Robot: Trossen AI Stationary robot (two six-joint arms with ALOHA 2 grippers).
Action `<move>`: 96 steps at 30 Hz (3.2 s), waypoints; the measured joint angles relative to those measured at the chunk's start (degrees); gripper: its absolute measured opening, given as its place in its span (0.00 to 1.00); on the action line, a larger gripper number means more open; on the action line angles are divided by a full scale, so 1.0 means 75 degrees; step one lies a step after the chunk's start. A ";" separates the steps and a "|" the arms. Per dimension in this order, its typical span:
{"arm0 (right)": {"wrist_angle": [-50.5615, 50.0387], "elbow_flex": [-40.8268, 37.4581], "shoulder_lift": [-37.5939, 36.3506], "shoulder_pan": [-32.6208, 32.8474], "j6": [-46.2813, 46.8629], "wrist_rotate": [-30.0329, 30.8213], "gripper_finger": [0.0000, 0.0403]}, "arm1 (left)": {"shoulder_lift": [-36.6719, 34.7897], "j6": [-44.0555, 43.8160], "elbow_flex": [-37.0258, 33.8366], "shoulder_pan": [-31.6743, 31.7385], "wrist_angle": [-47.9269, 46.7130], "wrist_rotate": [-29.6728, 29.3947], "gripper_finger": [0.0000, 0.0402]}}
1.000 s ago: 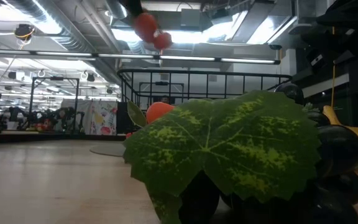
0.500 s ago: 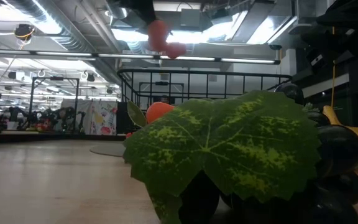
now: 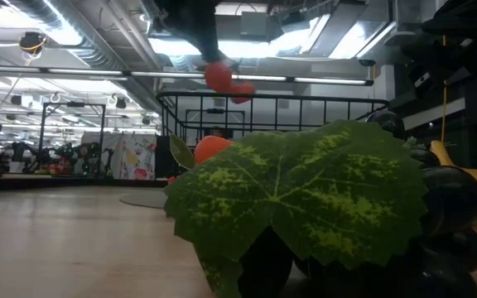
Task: Build produce basket
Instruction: Put the left orange tangerines into the wire basket, then put the green chili pepper into the wire basket
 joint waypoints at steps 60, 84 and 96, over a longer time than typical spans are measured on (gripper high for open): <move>0.1219 -0.0001 -0.0002 -0.0003 0.1507 0.0362 0.35 | -0.1982 0.0843 0.0000 -0.2616 -0.1904 -0.0484 0.24; -0.3031 0.5310 0.2262 0.1408 0.0705 -0.1361 0.35 | -0.4539 -0.0858 -0.2668 -0.1888 -0.1013 0.0260 0.24; -0.9688 0.6702 0.4379 0.1408 0.5081 0.2344 0.35 | -0.6754 0.0799 -0.4540 -0.1406 0.2127 0.2055 0.24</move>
